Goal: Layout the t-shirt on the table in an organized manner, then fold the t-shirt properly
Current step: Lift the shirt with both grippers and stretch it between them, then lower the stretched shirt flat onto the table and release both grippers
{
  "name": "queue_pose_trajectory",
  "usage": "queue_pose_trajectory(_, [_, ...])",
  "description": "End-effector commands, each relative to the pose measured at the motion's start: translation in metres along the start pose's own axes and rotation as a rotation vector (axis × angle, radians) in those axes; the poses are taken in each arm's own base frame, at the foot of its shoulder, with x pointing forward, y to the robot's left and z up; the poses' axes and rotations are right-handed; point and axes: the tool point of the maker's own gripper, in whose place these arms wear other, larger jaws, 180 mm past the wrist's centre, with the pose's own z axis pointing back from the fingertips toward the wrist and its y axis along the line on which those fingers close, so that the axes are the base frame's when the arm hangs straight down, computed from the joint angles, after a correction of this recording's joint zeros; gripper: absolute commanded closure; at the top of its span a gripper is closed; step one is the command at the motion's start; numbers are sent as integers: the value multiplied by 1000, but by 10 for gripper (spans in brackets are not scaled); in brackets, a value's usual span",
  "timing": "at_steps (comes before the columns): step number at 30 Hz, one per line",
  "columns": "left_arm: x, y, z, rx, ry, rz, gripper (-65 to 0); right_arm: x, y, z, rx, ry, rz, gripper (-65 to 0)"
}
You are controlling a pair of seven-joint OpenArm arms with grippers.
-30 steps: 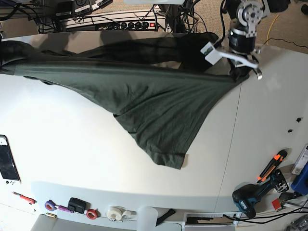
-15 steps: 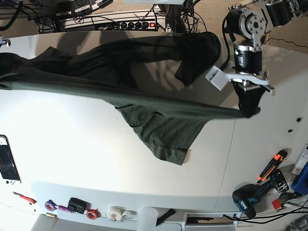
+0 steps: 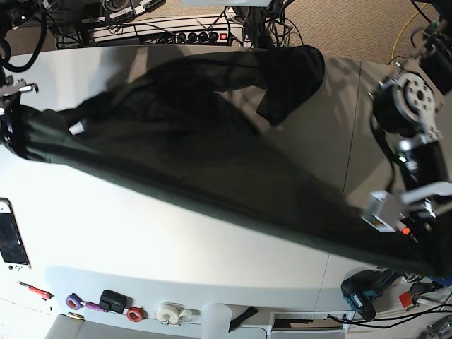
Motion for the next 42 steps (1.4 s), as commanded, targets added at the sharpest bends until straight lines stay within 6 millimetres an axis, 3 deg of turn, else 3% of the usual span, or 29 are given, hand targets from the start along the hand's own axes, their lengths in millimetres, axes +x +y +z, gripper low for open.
queue_pose_trajectory(1, [-2, 27, -8, 99, 4, -35, 0, 8, -7, 1, -35, -9, 30, 0])
queue_pose_trajectory(5, [-1, 41, -17, 134, -23, -111, 0, 12, -6, -3, -40, -28, 36, 0])
queue_pose_trajectory(9, [-5, 32, -18, 72, -23, -157, 0, 12, -7, -3, -41, -28, 37, 0])
queue_pose_trajectory(12, [-2, -8, -16, -148, -45, -70, 0, 15, -10, -3, -62, -42, 44, 0])
queue_pose_trajectory(14, [15, -46, -5, -363, -115, 63, 0, 20, -21, -6, -121, -56, 49, 0])
queue_pose_trajectory(16, [36, -67, 9, -498, -195, 169, 0, 26, -25, -14, -163, -72, 34, 0])
queue_pose_trajectory(18, [55, -73, 16, -540, -254, 243, 0, 25, -21, -29, -176, -54, 49, 0])
queue_pose_trajectory(21, [56, -102, 9, -589, -246, 290, 0, 21, -7, -61, -149, -37, 76, 0])
queue_pose_trajectory(24, [52, -140, -4, -684, -200, 344, 0, 14, -5, -98, -156, -21, 69, 0])
queue_pose_trajectory(29, [49, -204, -27, -859, -114, 452, 0, -6, -14, -157, -183, 32, -4, 0])
queue_pose_trajectory(35, [65, -267, -53, -1025, -27, 645, 0, -15, -34, -213, -231, 95, -103, 0])
queue_pose_trajectory(36, [67, -279, -55, -1064, -12, 652, -113, -18, -35, -221, -224, 110, -124, -37])
queue_pose_trajectory(38, [67, -298, -60, -1105, 45, 669, -400, -22, -35, -235, -201, 133, -165, -279])
queue_pose_trajectory(39, [62, -303, -69, -1075, 100, 694, -482, -20, -35, -241, -196, 130, -184, -374])
queue_pose_trajectory(40, [57, -305, -79, -1028, 162, 726, -507, -17, -36, -245, -195, 122, -199, -413])
queue_pose_trajectory(42, [53, -305, -91, -997, 207, 751, -493, -4, -42, -248, -214, 95, -222, -413])
